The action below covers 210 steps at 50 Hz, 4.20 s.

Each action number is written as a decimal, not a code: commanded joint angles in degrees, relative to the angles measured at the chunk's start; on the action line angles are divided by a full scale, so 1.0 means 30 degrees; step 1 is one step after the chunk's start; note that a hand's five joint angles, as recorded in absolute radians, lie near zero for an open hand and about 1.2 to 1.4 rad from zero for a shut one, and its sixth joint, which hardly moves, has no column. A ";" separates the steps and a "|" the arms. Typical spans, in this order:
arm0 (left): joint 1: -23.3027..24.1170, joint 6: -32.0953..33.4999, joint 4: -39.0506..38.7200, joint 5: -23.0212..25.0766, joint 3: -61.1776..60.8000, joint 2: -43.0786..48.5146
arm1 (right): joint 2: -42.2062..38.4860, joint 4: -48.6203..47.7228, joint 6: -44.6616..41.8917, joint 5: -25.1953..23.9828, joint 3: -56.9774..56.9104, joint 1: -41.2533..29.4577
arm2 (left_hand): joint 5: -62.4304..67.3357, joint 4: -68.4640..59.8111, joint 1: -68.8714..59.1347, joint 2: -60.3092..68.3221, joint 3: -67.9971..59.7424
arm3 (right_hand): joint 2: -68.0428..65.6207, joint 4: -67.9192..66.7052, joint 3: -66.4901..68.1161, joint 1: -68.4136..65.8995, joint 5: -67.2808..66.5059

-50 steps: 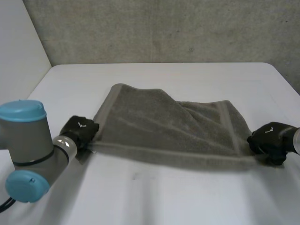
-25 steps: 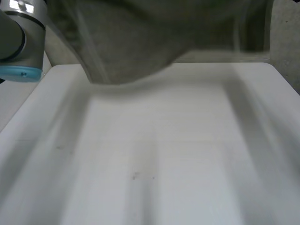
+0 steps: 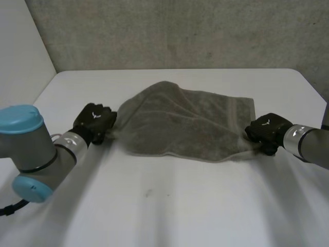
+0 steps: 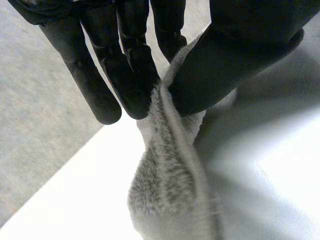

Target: Fold the towel.

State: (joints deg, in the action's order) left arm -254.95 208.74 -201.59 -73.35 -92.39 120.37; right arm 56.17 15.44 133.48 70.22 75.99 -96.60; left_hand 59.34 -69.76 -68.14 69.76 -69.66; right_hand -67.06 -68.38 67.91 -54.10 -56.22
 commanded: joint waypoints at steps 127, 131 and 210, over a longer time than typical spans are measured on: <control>-0.2616 0.7622 1.3498 0.0809 0.2280 -0.2249 | 0.3106 0.2127 -0.3951 0.2464 0.2417 0.1884 | 0.3554 -0.3413 -0.3952 0.3413 -0.3447 | -0.4315 -0.3874 0.4030 -0.8633 -0.4592; -0.2381 0.6768 1.2938 0.0633 0.4370 -0.0572 | 0.2575 0.0654 -0.3362 0.2786 0.2063 0.1440 | 0.3554 -0.3413 -0.3952 0.3413 -0.3447 | -0.4315 -0.3874 0.4030 -0.8633 -0.4592; -0.5164 0.7295 1.4636 0.0422 -0.4830 -0.8361 | 0.5473 0.6836 -0.7399 0.1293 0.5341 0.2816 | 0.3554 -0.3413 -0.3952 0.3413 -0.3447 | -0.4315 -0.3874 0.4030 -0.8633 -0.4592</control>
State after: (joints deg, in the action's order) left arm -268.25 227.50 -167.29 -76.04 -105.52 102.52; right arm 66.95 31.02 119.80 74.13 85.88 -90.48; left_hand 59.61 -69.79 -68.92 69.77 -69.71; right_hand -67.58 -68.39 67.91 -54.10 -57.31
